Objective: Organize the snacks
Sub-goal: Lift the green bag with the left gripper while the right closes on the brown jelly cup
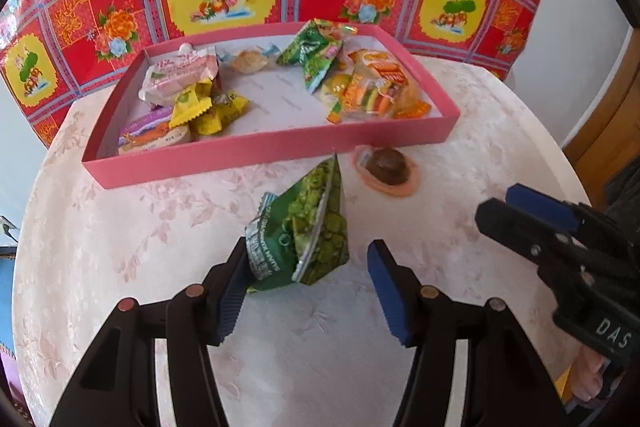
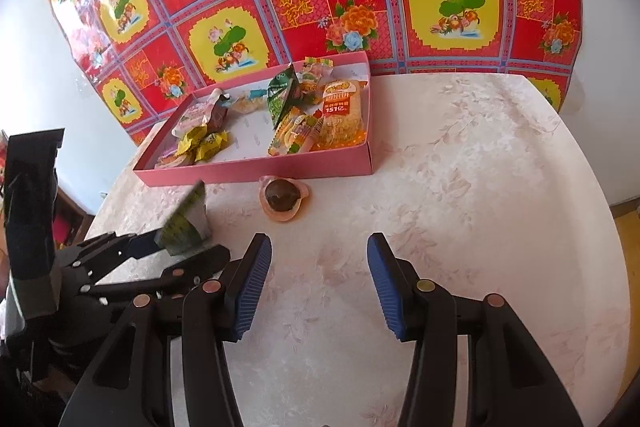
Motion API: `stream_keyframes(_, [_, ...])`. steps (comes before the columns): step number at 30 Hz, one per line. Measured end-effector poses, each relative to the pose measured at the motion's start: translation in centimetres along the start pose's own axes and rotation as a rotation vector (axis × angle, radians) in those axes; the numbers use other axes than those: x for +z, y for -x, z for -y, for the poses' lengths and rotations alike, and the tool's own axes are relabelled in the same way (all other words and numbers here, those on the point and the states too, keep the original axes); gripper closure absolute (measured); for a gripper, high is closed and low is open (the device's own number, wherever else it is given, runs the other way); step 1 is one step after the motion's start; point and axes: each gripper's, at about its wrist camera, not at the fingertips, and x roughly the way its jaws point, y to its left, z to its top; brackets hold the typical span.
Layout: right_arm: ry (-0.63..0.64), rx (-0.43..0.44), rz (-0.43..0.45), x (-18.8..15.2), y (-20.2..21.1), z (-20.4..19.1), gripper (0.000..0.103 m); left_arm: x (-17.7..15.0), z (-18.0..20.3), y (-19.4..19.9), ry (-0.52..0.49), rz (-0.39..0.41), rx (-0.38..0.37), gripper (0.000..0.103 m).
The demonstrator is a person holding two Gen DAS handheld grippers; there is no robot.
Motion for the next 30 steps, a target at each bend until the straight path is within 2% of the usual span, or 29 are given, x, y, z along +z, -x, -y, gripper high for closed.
stream_keyframes(2, [0.0,-0.002,0.001,0.1,0.0,0.0,0.052,0.0,-0.3,0.2,0.002,0.014,-0.001,0.057])
stream_keyframes(9, [0.002,0.004,-0.012,0.0,-0.6,-0.3,0.052,-0.2,-1.6,0.5,0.052,0.04,-0.009,0.059])
stream_keyframes(17, [0.023,0.007,-0.038,0.0,-1.7,-1.0,0.052,-0.4,-4.5,1.6,0.147,0.067,0.028,0.059])
stream_keyframes(23, [0.072,0.04,-0.031,0.9,-2.9,-2.4,0.052,-0.4,-6.5,2.4,0.21,0.082,0.039,0.059])
stream_keyframes(30, [0.111,-0.017,-0.037,2.1,-5.4,-3.2,0.052,-0.4,-6.6,2.5,0.209,0.079,0.032,0.059])
